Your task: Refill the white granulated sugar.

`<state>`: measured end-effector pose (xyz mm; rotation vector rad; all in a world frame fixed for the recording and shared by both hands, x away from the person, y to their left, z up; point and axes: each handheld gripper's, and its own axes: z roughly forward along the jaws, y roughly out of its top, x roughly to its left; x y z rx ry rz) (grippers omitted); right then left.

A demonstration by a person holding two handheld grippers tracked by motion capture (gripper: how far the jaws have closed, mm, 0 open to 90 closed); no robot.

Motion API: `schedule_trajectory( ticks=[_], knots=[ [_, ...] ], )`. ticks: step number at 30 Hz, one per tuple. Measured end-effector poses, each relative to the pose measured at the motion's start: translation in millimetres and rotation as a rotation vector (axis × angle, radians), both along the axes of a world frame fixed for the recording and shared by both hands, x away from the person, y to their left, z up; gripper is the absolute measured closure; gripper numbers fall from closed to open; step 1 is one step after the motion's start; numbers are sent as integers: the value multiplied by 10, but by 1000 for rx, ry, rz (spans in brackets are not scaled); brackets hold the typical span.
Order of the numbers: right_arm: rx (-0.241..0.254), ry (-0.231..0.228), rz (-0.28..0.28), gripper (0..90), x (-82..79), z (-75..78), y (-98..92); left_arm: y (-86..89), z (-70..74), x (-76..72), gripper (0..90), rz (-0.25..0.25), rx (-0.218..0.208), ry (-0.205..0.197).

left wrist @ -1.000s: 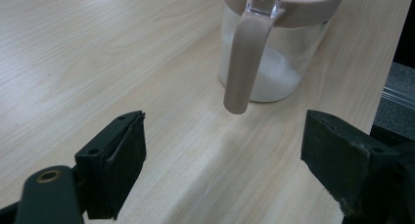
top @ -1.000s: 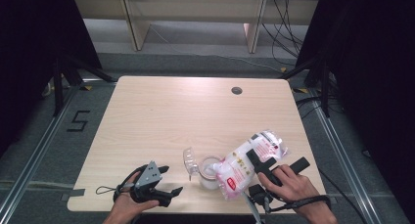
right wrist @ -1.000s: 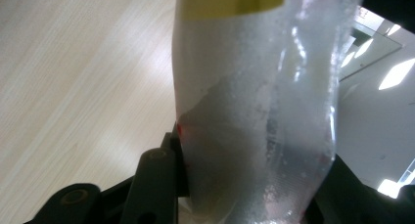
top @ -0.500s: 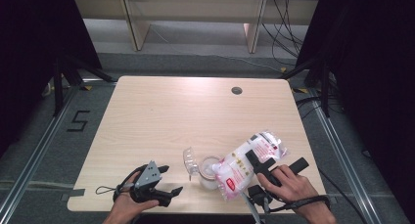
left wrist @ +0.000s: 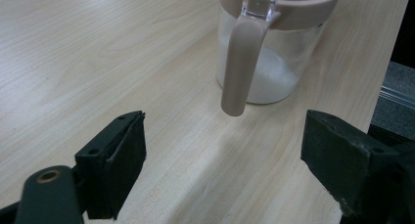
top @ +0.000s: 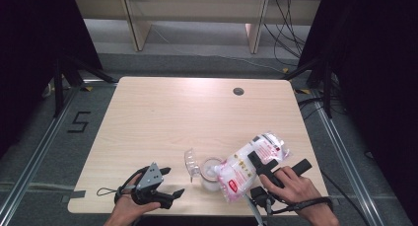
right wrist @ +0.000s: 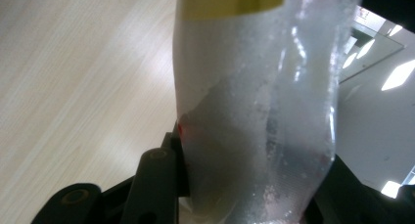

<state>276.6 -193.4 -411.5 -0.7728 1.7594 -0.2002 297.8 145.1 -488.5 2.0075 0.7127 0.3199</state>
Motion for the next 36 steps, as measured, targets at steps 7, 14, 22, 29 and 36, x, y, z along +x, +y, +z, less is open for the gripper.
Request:
schedule_trajectory(
  ticks=[7, 14, 22, 29, 36],
  knots=[
    [28, 3, -18, 642, -9, -6, -12, 6, 4, 4, 165, -3, 7, -4],
    [3, -8, -2, 642, 4, -1, -11, 10, 10, -3, 164, 4, 14, -3],
    [7, -1, -12, 643, 3, 9, -21, 2, 4, 1, 164, 5, 1, -1],
    [-4, -8, -5, 643, 3, 34, -17, 3, 1, 3, 164, 0, 3, 2],
    [-25, -11, -4, 643, 6, 39, -3, 8, 3, 8, 164, -3, 11, 1]
  ],
)
